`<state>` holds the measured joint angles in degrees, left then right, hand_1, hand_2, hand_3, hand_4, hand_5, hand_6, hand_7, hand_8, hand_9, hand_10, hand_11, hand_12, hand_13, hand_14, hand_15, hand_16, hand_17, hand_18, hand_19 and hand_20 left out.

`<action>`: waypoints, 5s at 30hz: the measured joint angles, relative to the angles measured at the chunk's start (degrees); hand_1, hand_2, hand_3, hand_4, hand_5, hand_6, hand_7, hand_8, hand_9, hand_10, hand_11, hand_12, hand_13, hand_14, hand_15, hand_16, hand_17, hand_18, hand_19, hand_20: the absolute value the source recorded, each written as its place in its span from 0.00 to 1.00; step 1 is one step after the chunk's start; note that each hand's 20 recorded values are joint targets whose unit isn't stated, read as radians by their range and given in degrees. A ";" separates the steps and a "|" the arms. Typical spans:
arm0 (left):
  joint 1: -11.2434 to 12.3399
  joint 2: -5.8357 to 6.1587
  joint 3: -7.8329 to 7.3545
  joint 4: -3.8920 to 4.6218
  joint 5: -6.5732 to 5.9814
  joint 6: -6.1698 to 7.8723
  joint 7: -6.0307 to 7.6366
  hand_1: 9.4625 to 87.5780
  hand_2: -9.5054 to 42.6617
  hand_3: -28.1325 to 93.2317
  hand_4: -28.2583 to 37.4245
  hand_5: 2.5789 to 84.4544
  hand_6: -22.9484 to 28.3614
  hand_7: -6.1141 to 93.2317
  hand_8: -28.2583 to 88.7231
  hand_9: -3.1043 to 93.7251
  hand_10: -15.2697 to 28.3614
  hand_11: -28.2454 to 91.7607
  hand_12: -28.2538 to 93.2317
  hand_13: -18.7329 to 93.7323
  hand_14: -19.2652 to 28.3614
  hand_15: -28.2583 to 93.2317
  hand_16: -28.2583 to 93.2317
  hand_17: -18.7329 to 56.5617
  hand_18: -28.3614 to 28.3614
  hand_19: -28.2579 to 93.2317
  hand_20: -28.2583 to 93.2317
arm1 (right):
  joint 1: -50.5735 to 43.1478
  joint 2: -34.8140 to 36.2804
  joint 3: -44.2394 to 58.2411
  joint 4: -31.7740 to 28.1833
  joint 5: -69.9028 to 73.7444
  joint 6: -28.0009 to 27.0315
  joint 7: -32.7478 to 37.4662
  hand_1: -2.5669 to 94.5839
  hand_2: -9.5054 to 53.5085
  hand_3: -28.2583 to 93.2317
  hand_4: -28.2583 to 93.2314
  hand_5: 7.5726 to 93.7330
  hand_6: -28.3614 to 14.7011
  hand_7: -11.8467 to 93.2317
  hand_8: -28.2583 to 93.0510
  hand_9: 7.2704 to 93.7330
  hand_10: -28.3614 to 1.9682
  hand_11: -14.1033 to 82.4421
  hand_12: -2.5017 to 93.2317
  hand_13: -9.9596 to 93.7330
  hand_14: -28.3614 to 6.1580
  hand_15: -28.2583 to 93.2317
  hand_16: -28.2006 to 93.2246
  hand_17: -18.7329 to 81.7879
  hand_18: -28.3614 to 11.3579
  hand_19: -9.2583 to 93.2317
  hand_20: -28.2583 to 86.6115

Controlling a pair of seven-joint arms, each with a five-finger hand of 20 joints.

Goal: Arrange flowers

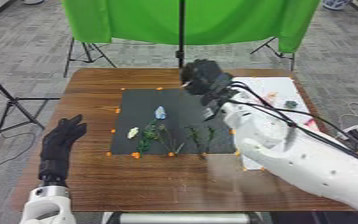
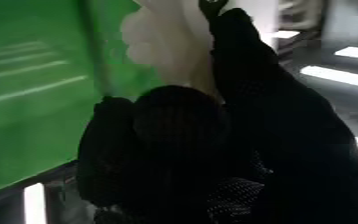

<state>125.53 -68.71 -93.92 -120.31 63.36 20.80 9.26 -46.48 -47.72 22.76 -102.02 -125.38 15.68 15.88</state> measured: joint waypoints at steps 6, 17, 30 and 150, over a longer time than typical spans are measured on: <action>0.07 -0.02 -0.08 -0.01 0.00 0.01 -0.04 0.13 0.34 0.72 0.00 0.55 0.54 0.18 0.19 0.49 0.68 0.39 0.33 0.43 0.77 0.44 0.24 0.24 0.74 0.34 0.40 | 5.03 -4.49 -8.75 3.04 -0.58 -2.65 -3.09 0.69 0.00 0.70 0.09 0.80 0.67 0.32 0.31 0.93 0.66 0.21 0.41 0.95 0.76 0.72 0.52 0.83 0.49 1.00 0.71; 0.48 -0.03 -0.23 -0.07 -0.01 0.01 0.03 0.13 0.34 0.72 0.00 0.55 0.54 0.18 0.19 0.49 0.68 0.39 0.33 0.43 0.77 0.44 0.24 0.24 0.74 0.34 0.40 | 5.14 -7.08 -13.65 5.51 -1.76 -3.37 -3.41 0.67 0.00 0.71 0.08 0.78 0.69 0.32 0.30 0.91 0.66 0.21 0.41 0.95 0.77 0.73 0.52 0.83 0.49 1.00 0.72; 0.32 0.04 -0.20 0.00 -0.02 -0.63 -0.24 0.13 0.33 0.72 0.00 0.55 0.54 0.18 0.19 0.49 0.68 0.39 0.33 0.43 0.77 0.44 0.24 0.24 0.74 0.34 0.40 | 4.33 -8.29 -13.24 7.33 -1.46 -5.81 -3.64 0.59 0.00 0.73 0.08 0.68 0.75 0.28 0.24 0.82 0.63 0.24 0.36 0.93 0.76 0.74 0.51 0.81 0.48 1.00 0.72; 0.36 -0.25 -0.86 -0.25 0.85 -2.16 -2.91 0.15 0.32 0.74 0.00 0.54 0.54 0.18 0.19 0.49 0.68 0.39 0.33 0.43 0.78 0.44 0.23 0.24 0.74 0.34 0.40 | -3.93 2.98 -1.10 -2.01 8.40 -15.84 0.63 0.53 0.00 0.73 0.08 0.74 0.69 0.27 0.25 0.84 0.60 0.32 0.29 0.95 0.76 0.72 0.52 0.83 0.46 1.00 0.73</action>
<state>125.89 -68.96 -94.79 -120.55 64.21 18.64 6.34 -50.41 -44.74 21.65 -104.03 -116.98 -0.16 16.51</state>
